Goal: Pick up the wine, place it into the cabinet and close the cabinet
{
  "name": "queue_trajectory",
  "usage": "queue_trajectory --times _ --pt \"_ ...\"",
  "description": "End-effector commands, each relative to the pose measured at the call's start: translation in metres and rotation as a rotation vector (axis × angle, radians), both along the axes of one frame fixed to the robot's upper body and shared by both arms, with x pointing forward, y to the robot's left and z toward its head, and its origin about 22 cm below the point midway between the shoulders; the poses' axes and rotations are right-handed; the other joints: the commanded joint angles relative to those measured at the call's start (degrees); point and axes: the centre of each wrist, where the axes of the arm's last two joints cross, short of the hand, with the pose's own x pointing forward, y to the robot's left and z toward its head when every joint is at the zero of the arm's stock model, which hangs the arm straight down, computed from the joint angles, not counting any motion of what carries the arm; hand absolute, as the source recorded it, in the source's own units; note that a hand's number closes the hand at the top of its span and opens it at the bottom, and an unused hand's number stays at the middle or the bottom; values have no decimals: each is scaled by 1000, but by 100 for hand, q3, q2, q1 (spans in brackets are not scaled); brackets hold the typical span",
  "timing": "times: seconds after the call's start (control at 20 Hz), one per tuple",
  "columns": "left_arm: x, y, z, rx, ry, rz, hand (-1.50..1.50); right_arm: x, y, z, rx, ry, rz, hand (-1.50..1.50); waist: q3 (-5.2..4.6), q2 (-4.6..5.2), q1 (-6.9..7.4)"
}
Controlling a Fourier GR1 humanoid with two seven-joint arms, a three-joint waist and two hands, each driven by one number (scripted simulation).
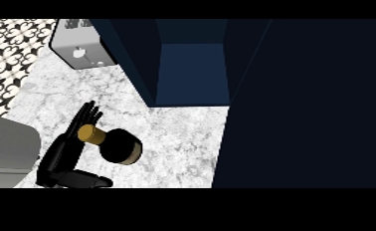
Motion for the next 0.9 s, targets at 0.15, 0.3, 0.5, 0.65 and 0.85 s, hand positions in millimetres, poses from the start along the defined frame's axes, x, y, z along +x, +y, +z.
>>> queue_trajectory --times 0.15,0.3,0.5,0.65,0.85 --pt "-2 5 -22 -27 23 -25 -150 -32 -7 24 31 -83 -17 -150 -2 -3 49" --pt "22 2 -35 -64 88 -68 -150 -27 1 16 35 -85 -6 -150 -4 5 -13" --pt "11 16 -54 -115 103 -88 -150 -33 -8 14 27 -86 -30 -150 1 6 -8" --pt "19 -9 -57 -100 113 -111 -150 -36 -9 22 28 -88 -20 -150 -4 -1 0" --pt "29 -5 -57 -107 106 -134 -150 -36 -17 29 1 -98 -16 -150 -2 2 8"
